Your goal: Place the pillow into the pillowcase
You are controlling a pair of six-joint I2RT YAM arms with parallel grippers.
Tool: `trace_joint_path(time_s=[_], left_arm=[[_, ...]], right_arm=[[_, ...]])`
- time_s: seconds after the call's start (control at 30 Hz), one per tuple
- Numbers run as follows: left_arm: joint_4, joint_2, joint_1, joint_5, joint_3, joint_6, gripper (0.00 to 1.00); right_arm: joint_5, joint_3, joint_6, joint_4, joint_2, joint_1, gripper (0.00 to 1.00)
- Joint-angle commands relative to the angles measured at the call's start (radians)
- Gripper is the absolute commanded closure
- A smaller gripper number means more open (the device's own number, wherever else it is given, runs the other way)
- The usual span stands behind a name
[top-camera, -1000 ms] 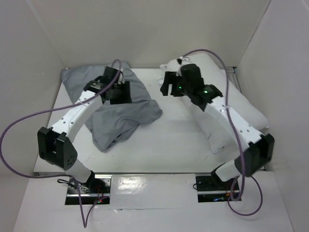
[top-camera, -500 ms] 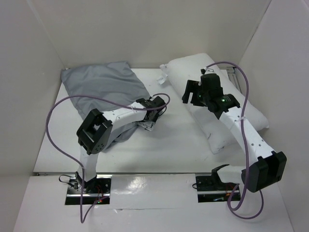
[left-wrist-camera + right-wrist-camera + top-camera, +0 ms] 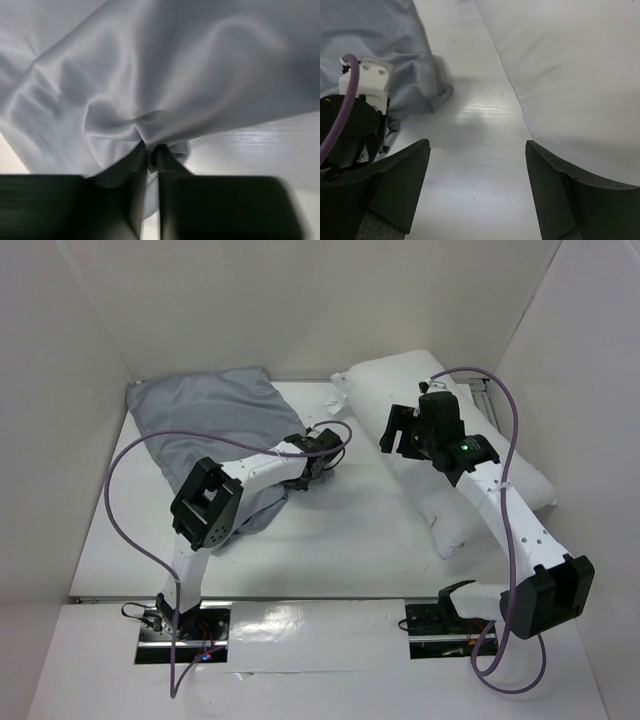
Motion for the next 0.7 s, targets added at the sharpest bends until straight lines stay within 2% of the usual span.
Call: trace_joint_path(time_s=[0.0,0.03,0.13,0.2,0.3,0.4,0.57,0.67], left_arm=[[-0.018,-0.037,0.022,0.015,0.049,0.017,0.83],[-0.050,-0.065,0.035,0.038,0.073,0.017,0.90],[-0.091,-0.109,0.061,0.084,0.104,0.017,0.93],[-0.114,-0.152,0.073,0.147,0.127,0.026,1.00],[-0.137,-0.194,0.098,0.224,0.167,0.036,1.00],[-0.159,-0.208,0.134,0.320,0.223,0.036,1.00],[-0.220,-0.208,0.248,0.500,0.351,0.036,1.00],[-0.229,-0.194,0.285,0.522,0.401,0.036,1.00]], right_arm=[[-0.001,0.012,0.006,-0.006,-0.032,-0.006,0.17],[-0.001,0.021,0.006,-0.006,-0.032,-0.006,0.18],[-0.022,0.030,-0.003,-0.006,-0.022,-0.006,0.18],[-0.022,0.039,-0.013,-0.006,-0.012,-0.006,0.18],[-0.001,0.071,-0.035,-0.017,0.011,0.020,0.16],[0.079,0.110,-0.064,-0.054,0.051,0.078,0.13],[0.361,0.179,-0.101,-0.165,0.143,0.149,0.09],[0.484,0.216,-0.101,-0.205,0.240,0.149,0.07]])
